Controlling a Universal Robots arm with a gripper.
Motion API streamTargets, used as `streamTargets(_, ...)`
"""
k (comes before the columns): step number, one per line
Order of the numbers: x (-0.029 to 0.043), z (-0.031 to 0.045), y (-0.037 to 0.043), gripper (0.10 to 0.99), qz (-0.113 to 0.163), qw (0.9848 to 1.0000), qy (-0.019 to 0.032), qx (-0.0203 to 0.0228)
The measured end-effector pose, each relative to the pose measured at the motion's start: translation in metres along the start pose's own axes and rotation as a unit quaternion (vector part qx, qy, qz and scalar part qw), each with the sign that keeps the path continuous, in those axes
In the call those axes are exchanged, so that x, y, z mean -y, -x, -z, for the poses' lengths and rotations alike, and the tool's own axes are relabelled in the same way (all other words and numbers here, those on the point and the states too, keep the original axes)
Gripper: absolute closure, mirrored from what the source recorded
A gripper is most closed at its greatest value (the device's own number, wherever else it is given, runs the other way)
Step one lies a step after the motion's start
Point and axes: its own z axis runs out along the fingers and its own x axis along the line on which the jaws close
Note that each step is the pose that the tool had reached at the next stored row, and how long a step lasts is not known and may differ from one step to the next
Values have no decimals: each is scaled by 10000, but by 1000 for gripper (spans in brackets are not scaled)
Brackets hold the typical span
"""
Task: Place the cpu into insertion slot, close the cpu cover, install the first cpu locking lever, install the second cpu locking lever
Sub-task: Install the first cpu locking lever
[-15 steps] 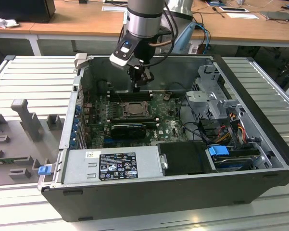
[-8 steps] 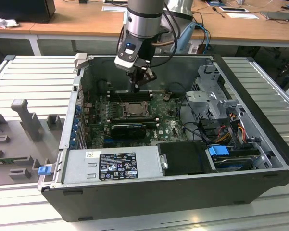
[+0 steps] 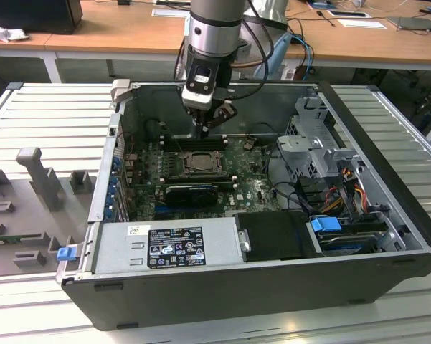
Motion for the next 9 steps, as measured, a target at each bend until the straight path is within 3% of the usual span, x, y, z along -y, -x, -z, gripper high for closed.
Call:
streamTargets(2,0,0,0,980,162,9999,-7,6)
streamTargets(6,0,-1,0,980,600,9982,-25,23)
streamTargets(9,0,-1,0,980,960,9954,-41,37)
